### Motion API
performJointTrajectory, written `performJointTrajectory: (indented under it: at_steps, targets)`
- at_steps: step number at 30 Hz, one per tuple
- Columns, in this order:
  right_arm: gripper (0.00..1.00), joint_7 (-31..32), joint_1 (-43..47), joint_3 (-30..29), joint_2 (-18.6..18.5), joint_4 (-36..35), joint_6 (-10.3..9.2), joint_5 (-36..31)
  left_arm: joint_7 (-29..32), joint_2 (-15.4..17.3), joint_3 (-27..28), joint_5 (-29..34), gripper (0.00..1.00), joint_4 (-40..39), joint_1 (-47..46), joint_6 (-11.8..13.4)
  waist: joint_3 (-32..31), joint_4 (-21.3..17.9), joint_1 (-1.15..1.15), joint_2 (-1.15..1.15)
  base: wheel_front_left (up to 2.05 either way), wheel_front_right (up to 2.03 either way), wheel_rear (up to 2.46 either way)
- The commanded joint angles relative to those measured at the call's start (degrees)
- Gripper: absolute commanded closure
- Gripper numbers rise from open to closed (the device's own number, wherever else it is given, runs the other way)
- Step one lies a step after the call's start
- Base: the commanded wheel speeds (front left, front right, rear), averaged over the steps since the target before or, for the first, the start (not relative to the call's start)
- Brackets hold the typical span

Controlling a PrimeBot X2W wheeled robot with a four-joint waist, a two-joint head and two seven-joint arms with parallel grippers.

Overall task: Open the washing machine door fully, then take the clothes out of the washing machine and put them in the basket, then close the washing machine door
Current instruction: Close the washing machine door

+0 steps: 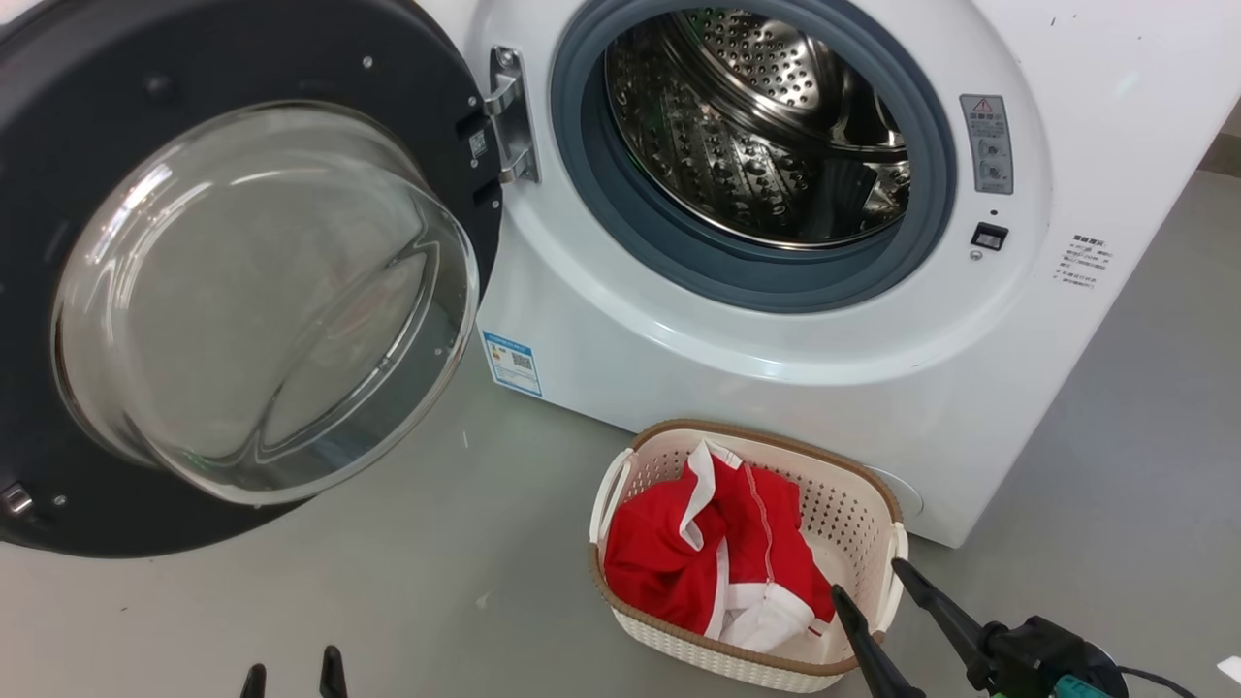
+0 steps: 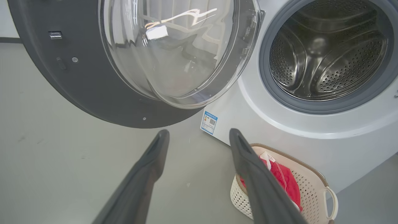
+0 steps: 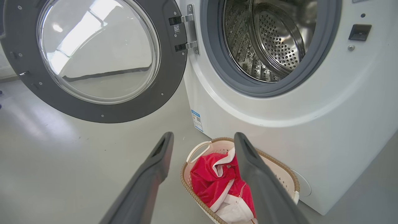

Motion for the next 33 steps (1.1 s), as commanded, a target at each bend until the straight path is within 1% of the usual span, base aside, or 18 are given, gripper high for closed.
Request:
performJointTrajectory:
  at_steps: [1, 10, 20, 21, 22, 24, 25, 26, 30, 33]
  targets:
    - [0.0, -0.37, -2.51, 1.41, -0.97, -1.08, 0.35, 0.55, -0.3, 0.48, 1.96, -0.49, 0.0, -1.72, -0.63, 0.56, 0.26, 0.17, 0.0, 0.0, 0.0, 0.0, 0.0]
    - [0.0, -0.37, -3.21, 2.01, -0.99, -0.72, 0.35, 1.03, -0.31, 0.48, 1.89, -0.91, 0.0, -2.26, -0.44, 1.13, 0.09, 0.1, 0.0, 0.0, 0.0, 0.0, 0.0]
    - [0.0, -0.37, -2.74, 1.43, -0.54, -1.02, 0.35, 0.53, -0.31, 0.48, 2.1, -1.15, 0.0, -2.65, -0.91, 0.76, -0.03, -0.05, 0.0, 0.0, 0.0, 0.0, 0.0]
    - [0.0, -0.37, -2.7, 1.31, -0.5, -1.09, 0.35, 0.47, -0.31, 0.48, 2.34, -1.29, 0.06, -2.97, -1.1, 0.66, -0.02, -0.05, 0.0, 0.0, 0.0, 0.0, 0.0]
    - [0.0, -0.37, -2.65, 1.19, -0.47, -1.15, 0.35, 0.42, -0.31, 0.48, 2.64, -1.58, 0.29, -3.32, -1.28, 0.53, 0.01, -0.03, 0.0, 0.0, 0.0, 0.0, 0.0]
    - [0.0, -0.37, -2.54, 1.0, -0.42, -1.24, 0.35, 0.32, -0.31, 0.48, 3.25, -1.77, 0.8, -4.03, -1.71, 0.19, 0.09, 0.0, 0.0, 0.0, 0.0, 0.0, 0.0]
    - [0.0, -0.37, -2.5, 0.95, -0.4, -1.27, 0.35, 0.28, -0.31, 0.48, 3.65, -1.87, 0.94, -4.52, -2.05, -0.04, 0.16, 0.03, 0.0, 0.0, 0.0, 0.0, 0.0]
    - [0.0, -0.37, -2.46, 0.91, -0.38, -1.28, 0.35, 0.23, -0.31, 0.48, 4.15, -2.09, 1.0, -5.03, -2.43, -0.32, 0.2, 0.05, 0.0, 0.0, 0.0, 0.0, 0.0]
    - [0.0, -0.37, -2.42, 0.79, -0.17, -1.45, 0.35, 0.03, -0.31, 0.48, 7.27, -2.44, 1.0, -7.59, -4.51, -1.82, 0.37, 0.08, 0.0, 0.0, 0.0, 0.0, 0.0]
    - [0.0, -0.37, -2.43, 0.7, -0.02, -1.59, 0.35, -0.1, -0.31, 0.48, 10.15, -1.57, 1.0, -10.16, -6.62, -3.55, 0.53, 0.09, 0.0, 0.0, 0.0, 0.0, 0.0]
